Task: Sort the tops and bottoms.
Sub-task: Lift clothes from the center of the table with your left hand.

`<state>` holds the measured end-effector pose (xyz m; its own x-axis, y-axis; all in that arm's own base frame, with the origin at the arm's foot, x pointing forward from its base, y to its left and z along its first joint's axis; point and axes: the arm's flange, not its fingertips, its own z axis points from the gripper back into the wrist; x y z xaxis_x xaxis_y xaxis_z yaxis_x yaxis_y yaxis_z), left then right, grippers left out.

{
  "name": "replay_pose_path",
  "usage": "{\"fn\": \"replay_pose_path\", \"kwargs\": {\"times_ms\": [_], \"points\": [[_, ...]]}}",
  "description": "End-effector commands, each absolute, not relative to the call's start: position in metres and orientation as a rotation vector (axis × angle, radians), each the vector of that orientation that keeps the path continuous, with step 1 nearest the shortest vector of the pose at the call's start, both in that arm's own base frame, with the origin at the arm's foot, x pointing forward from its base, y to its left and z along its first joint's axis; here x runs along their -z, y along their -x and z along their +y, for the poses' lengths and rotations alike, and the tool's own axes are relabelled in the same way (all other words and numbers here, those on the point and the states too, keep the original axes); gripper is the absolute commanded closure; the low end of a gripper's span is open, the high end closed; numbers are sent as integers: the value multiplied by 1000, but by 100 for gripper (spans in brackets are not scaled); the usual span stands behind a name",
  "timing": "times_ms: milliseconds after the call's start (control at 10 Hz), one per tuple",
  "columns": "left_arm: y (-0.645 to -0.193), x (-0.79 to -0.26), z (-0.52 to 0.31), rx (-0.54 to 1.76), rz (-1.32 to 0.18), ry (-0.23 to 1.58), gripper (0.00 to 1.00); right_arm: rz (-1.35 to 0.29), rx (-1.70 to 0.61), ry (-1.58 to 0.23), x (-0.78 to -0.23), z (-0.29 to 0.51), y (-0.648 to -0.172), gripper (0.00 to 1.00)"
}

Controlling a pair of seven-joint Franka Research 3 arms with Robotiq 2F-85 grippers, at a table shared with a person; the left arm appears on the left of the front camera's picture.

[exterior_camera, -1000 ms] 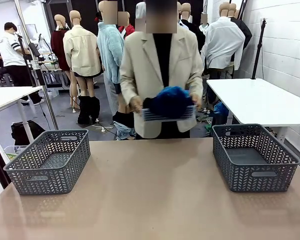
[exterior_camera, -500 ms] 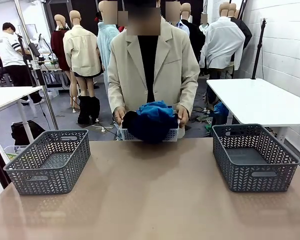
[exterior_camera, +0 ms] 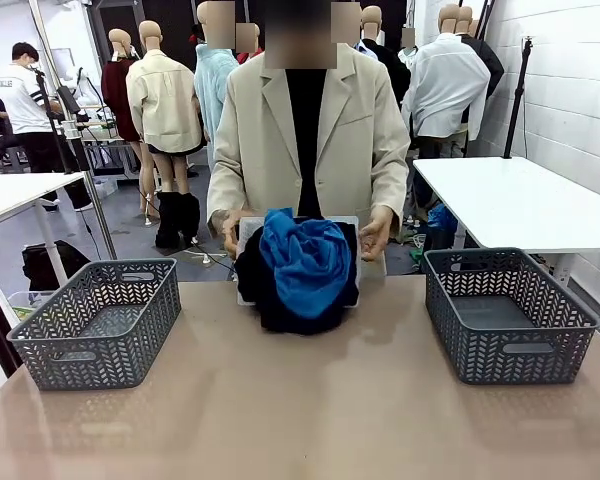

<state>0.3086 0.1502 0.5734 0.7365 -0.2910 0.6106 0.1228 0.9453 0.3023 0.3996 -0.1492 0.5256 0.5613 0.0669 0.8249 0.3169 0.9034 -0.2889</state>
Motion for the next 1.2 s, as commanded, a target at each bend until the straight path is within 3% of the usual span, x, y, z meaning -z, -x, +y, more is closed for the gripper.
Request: {"fn": "replay_pose_path", "kwargs": {"times_ms": [0,1100], "points": [[-309,-574,152,231,-722,-251,0,-967,146,438,-525,-151,-399,0],[-309,-574,152,231,-722,-251,0,-967,146,438,-525,-151,-399,0]]}}
